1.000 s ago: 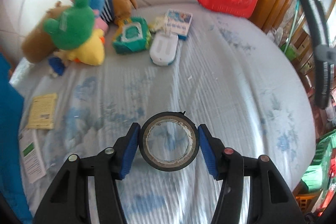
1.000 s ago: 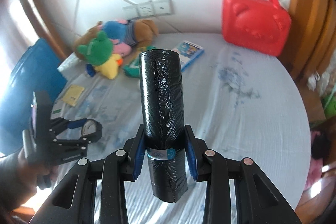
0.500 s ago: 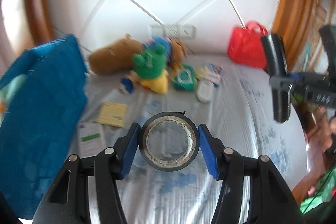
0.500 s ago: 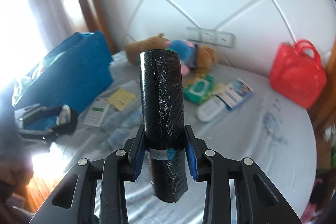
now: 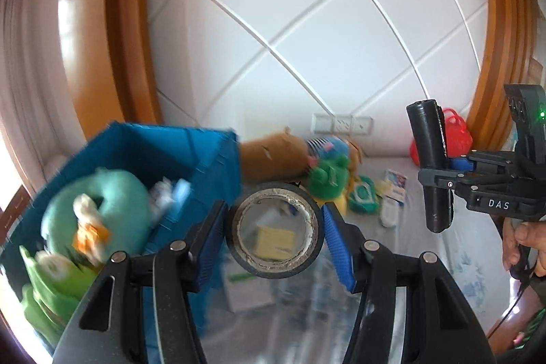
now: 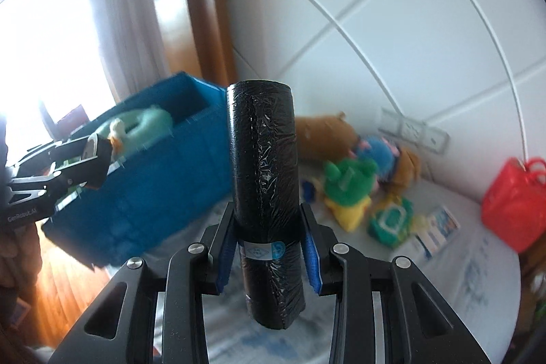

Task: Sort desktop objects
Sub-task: 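Carry the bag and tape roll to the blue crate and open both grippers inside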

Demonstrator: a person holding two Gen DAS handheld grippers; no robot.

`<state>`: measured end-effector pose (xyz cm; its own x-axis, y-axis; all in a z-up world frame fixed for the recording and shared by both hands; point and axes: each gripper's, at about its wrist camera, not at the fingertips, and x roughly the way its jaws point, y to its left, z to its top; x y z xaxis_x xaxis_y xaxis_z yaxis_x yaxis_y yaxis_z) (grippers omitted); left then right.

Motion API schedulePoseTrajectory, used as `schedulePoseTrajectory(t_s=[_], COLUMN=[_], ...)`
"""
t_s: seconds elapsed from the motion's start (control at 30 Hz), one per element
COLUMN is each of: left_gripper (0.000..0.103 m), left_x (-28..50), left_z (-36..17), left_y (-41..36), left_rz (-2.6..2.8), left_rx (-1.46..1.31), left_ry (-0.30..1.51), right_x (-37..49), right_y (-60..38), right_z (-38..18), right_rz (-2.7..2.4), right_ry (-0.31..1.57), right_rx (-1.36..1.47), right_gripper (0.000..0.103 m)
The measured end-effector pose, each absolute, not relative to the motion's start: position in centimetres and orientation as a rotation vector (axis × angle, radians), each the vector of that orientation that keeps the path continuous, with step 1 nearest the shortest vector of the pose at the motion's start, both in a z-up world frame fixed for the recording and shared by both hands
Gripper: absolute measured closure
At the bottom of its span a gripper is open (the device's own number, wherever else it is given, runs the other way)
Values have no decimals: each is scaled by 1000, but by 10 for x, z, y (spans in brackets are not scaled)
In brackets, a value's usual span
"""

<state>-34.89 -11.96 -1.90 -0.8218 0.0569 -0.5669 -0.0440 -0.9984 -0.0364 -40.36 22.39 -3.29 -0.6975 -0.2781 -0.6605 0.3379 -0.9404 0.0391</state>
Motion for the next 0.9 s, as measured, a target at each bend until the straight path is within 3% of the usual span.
schedulePoseTrajectory(t_s=[0.47,0.9], left_gripper=[48,48], left_x=[-376,-408], left_z=[19,25], left_y=[-346,-414], left_rz=[3094,3098], left_rx=[-837,-782], left_ry=[-84,-132], right_x=[-525,-602], right_y=[18,-67], right_z=[0,-3], right_rz=[-2578,-2552], right_ry=[192,221], right_rx=[972,1039], right_gripper=[69,69])
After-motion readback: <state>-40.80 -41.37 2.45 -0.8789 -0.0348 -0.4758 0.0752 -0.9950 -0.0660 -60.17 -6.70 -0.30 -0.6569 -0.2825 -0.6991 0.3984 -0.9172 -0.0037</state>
